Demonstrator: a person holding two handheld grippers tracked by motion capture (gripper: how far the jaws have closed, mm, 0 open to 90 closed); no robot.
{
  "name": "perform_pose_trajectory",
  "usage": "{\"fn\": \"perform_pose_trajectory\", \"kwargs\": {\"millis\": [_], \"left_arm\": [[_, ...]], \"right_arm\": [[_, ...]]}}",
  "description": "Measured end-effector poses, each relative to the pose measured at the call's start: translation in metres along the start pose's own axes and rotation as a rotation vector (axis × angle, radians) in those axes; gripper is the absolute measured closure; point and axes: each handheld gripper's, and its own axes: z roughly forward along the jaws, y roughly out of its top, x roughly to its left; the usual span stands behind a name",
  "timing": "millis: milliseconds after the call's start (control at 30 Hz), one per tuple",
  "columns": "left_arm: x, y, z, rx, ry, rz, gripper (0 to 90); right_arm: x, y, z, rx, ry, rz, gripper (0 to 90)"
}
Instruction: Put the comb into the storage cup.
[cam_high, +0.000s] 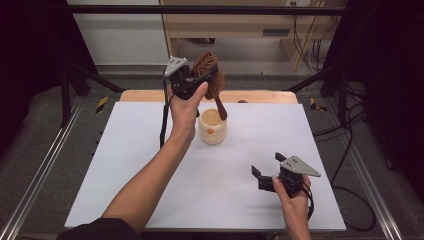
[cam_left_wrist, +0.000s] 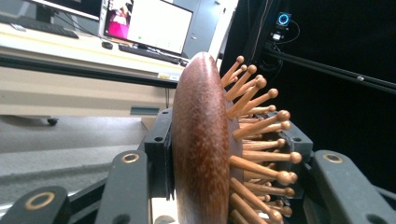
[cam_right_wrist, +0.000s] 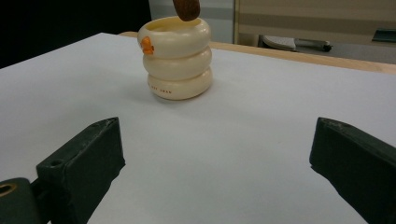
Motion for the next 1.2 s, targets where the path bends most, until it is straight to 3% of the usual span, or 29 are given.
{"fn": "perform_pose_trajectory", "kwargs": {"millis": [967, 1100, 1200], "left_arm": [[0.013, 0.005, -0.005, -0.023, 0.061, 0.035, 50.7], [0.013, 0.004, -0.004, -0.023, 0.062, 0.066, 50.7], [0.014, 0.004, -0.004, -0.019, 0.060, 0.066, 50.7]], "right_arm": [[0.000, -0.001, 0.001, -0.004, 0.000, 0.009, 3.3], [0.000, -0.001, 0.001, -0.001, 0.002, 0.011, 3.3], [-0.001, -0.001, 0.000, -0.005, 0.008, 0.016, 3.3]]}}
